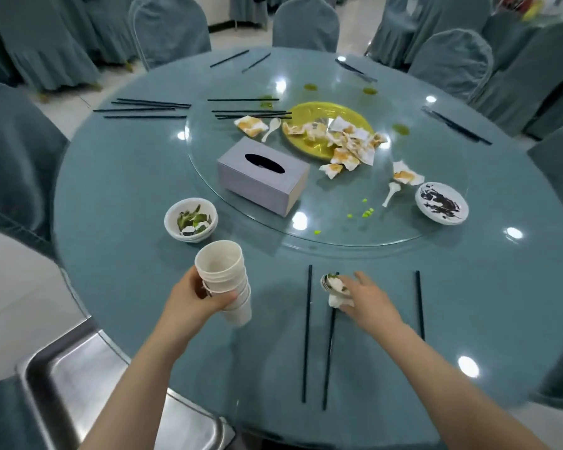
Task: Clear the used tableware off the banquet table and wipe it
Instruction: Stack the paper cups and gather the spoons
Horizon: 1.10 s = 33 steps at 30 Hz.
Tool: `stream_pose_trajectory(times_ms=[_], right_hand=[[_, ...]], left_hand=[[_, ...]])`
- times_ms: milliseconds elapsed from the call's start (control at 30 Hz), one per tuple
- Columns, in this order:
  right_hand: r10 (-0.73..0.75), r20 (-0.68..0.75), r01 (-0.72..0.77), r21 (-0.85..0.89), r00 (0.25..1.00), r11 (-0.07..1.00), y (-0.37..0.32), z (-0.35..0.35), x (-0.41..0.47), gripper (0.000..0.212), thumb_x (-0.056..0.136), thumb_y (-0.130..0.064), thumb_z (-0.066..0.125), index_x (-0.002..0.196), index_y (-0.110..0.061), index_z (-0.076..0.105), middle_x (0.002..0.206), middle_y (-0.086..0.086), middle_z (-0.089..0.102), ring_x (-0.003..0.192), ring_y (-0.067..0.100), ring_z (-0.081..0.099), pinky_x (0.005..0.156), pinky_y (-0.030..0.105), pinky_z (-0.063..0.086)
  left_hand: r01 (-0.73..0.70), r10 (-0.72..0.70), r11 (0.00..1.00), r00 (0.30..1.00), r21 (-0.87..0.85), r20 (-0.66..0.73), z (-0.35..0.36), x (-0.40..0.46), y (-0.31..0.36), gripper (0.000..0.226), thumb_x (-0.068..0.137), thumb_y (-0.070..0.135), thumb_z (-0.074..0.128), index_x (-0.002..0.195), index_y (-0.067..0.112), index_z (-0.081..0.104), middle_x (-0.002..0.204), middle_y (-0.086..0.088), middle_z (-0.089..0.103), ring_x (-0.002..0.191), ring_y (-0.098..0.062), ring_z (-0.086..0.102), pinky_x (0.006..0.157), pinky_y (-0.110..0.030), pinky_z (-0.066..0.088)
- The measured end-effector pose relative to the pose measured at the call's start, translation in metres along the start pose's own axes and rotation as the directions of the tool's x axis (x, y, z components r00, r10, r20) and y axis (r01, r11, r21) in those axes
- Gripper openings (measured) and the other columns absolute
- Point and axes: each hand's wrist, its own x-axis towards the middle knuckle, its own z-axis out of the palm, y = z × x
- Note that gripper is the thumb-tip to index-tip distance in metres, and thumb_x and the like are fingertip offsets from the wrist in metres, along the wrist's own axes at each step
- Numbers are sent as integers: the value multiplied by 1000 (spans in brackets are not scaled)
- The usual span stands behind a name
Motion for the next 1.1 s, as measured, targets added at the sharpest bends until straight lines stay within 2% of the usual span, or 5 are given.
stream_pose_trajectory(times_ms=[167,400,533,867,1100], right_hand=[[-118,-14,118,-32,993,993,2,-5,17,27,88,-32,61,110,-17,60,117,0,57,101,27,59,70,29,38],[-76,-221,93,66,972,994,-13,-37,25,26,79,-33,69,93,-11,65,103,4,63,98,28,59,73,30,39],[-107,-251,148,149,962,978,-30,-42,35,30,76,-33,73,96,-11,69,109,1,65,103,23,58,81,27,40],[-349,-204,393,248,915,885,-115,-16,78,31,70,-31,80,94,-13,71,113,-1,65,101,20,59,73,11,27],[-434,-318,537,437,843,722,-179,-31,89,34,69,-31,79,98,-15,72,112,-6,66,100,11,59,85,18,42]], left_hand=[[15,-14,999,999,43,-32,9,26,-7,56,57,24,79,109,29,62,101,12,71,95,-8,66,76,-24,51],[-34,38,999,992,33,-124,20,50,-28,62,69,-2,80,118,25,54,111,9,65,96,0,62,72,-12,47],[-59,64,998,981,32,-182,12,56,-36,65,68,-3,81,117,31,53,110,15,65,96,5,61,72,-10,47],[-41,38,999,923,1,-383,-17,66,-47,61,70,-3,80,114,29,54,108,16,65,95,8,60,74,-7,45],[-17,16,1000,906,2,-423,-32,74,-46,66,69,6,83,124,23,51,114,12,63,97,8,59,74,-9,45]])
